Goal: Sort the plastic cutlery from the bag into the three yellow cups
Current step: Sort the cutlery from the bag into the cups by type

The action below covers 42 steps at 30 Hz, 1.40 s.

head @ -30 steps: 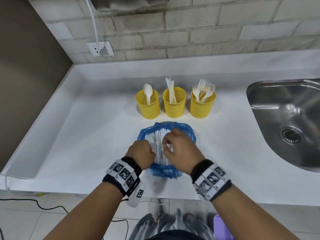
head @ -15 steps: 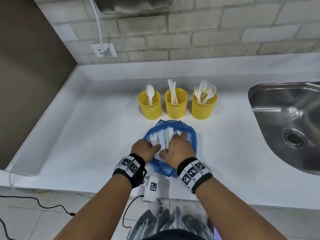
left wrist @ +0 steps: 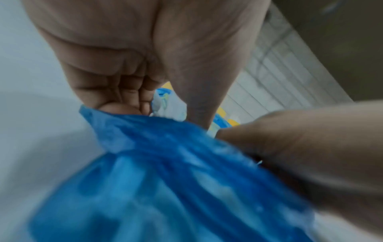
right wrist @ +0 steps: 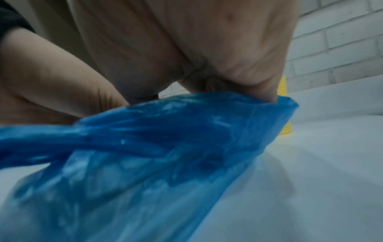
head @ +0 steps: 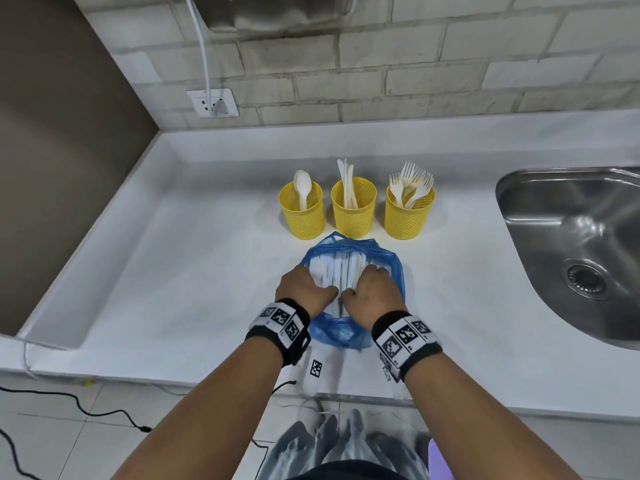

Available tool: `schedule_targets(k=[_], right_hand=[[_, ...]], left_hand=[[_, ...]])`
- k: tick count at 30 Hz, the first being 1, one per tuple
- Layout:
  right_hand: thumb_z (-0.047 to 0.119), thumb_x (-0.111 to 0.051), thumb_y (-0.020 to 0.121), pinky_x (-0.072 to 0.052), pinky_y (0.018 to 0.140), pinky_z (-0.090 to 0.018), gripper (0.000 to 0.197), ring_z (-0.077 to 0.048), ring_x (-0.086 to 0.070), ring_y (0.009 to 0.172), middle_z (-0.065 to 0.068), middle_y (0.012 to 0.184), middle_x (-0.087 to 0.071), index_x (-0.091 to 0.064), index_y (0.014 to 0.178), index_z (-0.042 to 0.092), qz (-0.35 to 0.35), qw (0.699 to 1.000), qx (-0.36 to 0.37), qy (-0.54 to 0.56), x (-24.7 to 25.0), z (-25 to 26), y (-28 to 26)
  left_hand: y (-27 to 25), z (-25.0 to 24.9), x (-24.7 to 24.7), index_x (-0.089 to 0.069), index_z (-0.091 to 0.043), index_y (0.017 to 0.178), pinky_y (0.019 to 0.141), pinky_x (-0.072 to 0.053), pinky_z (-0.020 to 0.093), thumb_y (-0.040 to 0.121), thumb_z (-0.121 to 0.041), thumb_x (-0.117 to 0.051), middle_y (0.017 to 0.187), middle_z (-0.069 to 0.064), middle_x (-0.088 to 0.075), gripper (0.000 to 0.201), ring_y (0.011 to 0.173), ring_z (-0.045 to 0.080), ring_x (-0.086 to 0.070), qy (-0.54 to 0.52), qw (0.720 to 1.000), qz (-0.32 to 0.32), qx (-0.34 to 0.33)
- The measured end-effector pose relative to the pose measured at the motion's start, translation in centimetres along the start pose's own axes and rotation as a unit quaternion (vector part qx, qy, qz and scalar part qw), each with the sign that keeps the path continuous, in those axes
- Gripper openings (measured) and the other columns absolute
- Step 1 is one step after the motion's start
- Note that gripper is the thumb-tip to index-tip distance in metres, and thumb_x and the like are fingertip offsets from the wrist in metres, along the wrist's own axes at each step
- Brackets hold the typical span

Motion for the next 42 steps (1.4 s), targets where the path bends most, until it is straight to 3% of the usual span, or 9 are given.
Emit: schedule_targets(k=[5, 10, 13, 18, 24, 30, 34, 38, 42], right_hand=[[0.034, -0.059, 0.095, -0.041, 0.072, -0.028, 0.032, -0.034, -0.067, 0.102, -0.016, 0.105, -0.07, -0.06, 0.103, 0.002, -0.028, 0.996, -0.008, 0.083, 1.4, -1.3, 0.7], [0.03, -0.059, 0.099, -0.044, 0.101, -0.035, 0.049, -0.035, -0.05, 0.129, -0.022, 0.135, -0.054, -0.047, 0.133, -0.003, -0.014, 0.996, -0.035, 0.08, 1.0, -2.6, 0.7], [0.032, -0.068, 0.092, -0.042, 0.11, -0.04, 0.071, -0.036, -0.042, 0.137, -0.024, 0.143, -0.046, -0.034, 0.144, -0.002, -0.027, 0.989, -0.07, 0.129, 0.7, -3.5, 1.1], [0.039, -0.07, 0.087, -0.042, 0.109, -0.041, 0.071, -0.035, -0.042, 0.137, -0.019, 0.14, -0.048, -0.037, 0.137, 0.001, -0.046, 0.976, -0.122, 0.177, 1.1, -4.7, 1.0], [0.044, -0.065, 0.052, -0.061, 0.088, -0.052, 0.062, -0.035, -0.073, 0.096, -0.018, 0.108, -0.073, -0.066, 0.103, 0.008, -0.018, 0.913, -0.16, 0.375, -1.4, -8.0, 4.6], [0.024, -0.069, 0.076, -0.062, 0.082, -0.05, 0.019, -0.03, -0.07, 0.068, -0.01, 0.059, -0.07, -0.065, 0.066, 0.008, 0.026, 0.933, -0.147, 0.326, 0.3, -4.5, 1.9], [0.027, -0.074, 0.077, -0.061, 0.087, -0.047, 0.024, -0.033, -0.073, 0.09, -0.015, 0.094, -0.076, -0.069, 0.089, 0.005, 0.028, 0.94, -0.136, 0.311, 0.0, -4.2, 2.4], [0.033, -0.071, 0.057, -0.061, 0.088, -0.051, 0.037, -0.032, -0.074, 0.091, -0.011, 0.094, -0.077, -0.072, 0.088, 0.012, 0.022, 0.921, -0.143, 0.36, -0.1, -4.7, 2.8], [0.03, -0.075, 0.06, -0.061, 0.086, -0.05, 0.031, -0.031, -0.074, 0.088, -0.011, 0.091, -0.077, -0.072, 0.085, 0.013, 0.011, 0.915, -0.135, 0.38, 0.3, -4.5, 2.6]], left_hand=[[-0.6, -0.7, 0.8, -0.053, -0.008, 0.116, 0.082, -0.05, 0.032, 0.074, -0.038, -0.079, 0.114, 0.009, -0.056, 0.058, 0.101, 0.029, -0.062, 0.045, 0.998, -0.038, -0.01], [-0.2, -0.6, 0.5, -0.057, -0.009, 0.088, 0.052, -0.038, 0.027, 0.071, -0.033, -0.079, 0.099, 0.016, -0.069, 0.037, 0.081, 0.028, -0.065, 0.047, 0.999, -0.011, -0.002], [-0.2, -0.9, 0.3, -0.056, -0.007, 0.111, 0.07, -0.045, 0.028, 0.076, -0.031, -0.078, 0.109, 0.01, -0.065, 0.048, 0.1, 0.029, -0.064, 0.044, 0.999, -0.013, -0.004], [-0.4, -1.3, -0.1, -0.054, -0.01, 0.117, 0.079, -0.046, 0.03, 0.081, -0.027, -0.076, 0.115, 0.008, -0.065, 0.046, 0.106, 0.029, -0.064, 0.049, 0.999, -0.021, -0.012], [-0.1, -1.8, 0.3, -0.056, -0.014, 0.104, 0.073, -0.043, 0.027, 0.081, -0.024, -0.072, 0.097, 0.004, -0.063, 0.029, 0.099, 0.03, -0.065, 0.031, 0.999, -0.014, -0.026], [-0.1, -2.5, 0.1, -0.058, -0.019, 0.089, 0.071, -0.042, 0.026, 0.079, -0.021, -0.069, 0.09, 0.001, -0.064, 0.015, 0.091, 0.028, -0.064, 0.004, 0.998, -0.006, -0.055], [0.2, -2.7, -0.4, -0.054, -0.019, 0.095, 0.076, -0.049, 0.032, 0.076, -0.025, -0.07, 0.102, 0.009, -0.064, 0.026, 0.093, 0.029, -0.062, 0.015, 0.998, -0.007, -0.063], [0.2, -2.3, 0.3, -0.05, -0.02, 0.093, 0.071, -0.038, 0.026, 0.079, -0.018, -0.073, 0.08, -0.006, -0.052, 0.026, 0.091, 0.027, -0.06, 0.007, 0.998, -0.006, -0.055], [0.4, -0.9, -0.3, -0.055, -0.016, 0.119, 0.078, -0.04, 0.025, 0.076, -0.024, -0.08, 0.104, -0.003, -0.059, 0.05, 0.102, 0.023, -0.06, -0.021, 1.0, 0.021, 0.001]])
Point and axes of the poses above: each hand's wrist, its own y-axis towards the middle knuckle, its own x-axis out of the back of the hand, z = x × y, the point moved 10 cm from there along y, towards the middle knuckle
